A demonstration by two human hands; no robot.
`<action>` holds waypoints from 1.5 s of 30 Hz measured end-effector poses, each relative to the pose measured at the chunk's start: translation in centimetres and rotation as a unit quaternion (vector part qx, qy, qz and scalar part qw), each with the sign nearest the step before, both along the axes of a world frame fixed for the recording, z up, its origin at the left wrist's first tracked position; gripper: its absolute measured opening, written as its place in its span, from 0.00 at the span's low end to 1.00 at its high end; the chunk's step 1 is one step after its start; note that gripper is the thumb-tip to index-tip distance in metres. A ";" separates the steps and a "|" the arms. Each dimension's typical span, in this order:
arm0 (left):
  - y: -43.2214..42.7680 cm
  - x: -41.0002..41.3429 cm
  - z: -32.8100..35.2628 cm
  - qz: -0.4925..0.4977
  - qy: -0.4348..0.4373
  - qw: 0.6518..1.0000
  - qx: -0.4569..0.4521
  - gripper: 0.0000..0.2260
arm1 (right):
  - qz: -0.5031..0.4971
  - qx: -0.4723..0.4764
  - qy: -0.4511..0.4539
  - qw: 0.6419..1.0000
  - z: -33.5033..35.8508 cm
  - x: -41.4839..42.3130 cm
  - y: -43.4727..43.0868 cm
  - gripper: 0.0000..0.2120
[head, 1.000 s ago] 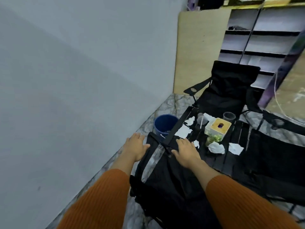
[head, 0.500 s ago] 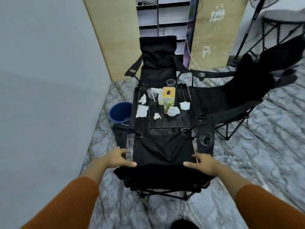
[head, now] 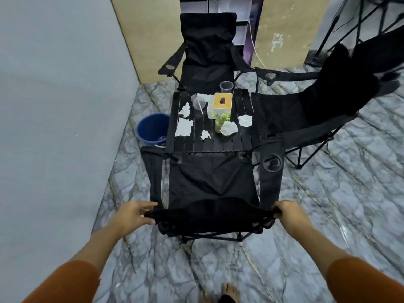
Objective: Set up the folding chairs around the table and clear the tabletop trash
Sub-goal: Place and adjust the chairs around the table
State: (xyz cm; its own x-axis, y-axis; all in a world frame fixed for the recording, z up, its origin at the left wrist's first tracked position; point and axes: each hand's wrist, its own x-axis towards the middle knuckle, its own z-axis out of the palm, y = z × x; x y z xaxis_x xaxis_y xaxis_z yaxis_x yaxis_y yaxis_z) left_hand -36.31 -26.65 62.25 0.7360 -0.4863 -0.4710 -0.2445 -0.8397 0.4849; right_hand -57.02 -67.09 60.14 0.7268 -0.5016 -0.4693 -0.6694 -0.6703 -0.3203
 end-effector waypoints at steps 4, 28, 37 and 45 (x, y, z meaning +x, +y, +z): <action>-0.5 0.1 -0.6 -0.050 -0.068 0.996 -0.008 0.12 | 0.014 -0.022 -0.002 1.000 -0.3 1.3 0.0 0.13; 2.6 -2.2 0.6 -0.075 -0.083 0.993 0.038 0.06 | 0.141 0.038 0.027 0.989 0.0 -3.0 -0.7 0.16; 1.4 -1.2 0.9 -0.088 -0.095 0.989 0.075 0.07 | 0.151 0.033 0.036 0.987 -0.2 -2.6 -1.3 0.09; -0.8 2.2 5.2 -0.026 0.172 0.983 0.053 0.18 | 0.138 0.209 0.120 0.961 4.4 0.6 -1.7 0.20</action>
State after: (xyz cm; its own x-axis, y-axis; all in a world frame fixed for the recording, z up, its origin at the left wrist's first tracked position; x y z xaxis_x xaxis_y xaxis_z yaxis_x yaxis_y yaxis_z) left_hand -34.06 -27.43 67.45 0.4993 -0.4532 -0.7385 -0.1248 -0.8810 0.4563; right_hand -56.41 -68.82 64.55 0.6506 -0.0354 -0.7586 -0.5724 -0.6792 -0.4593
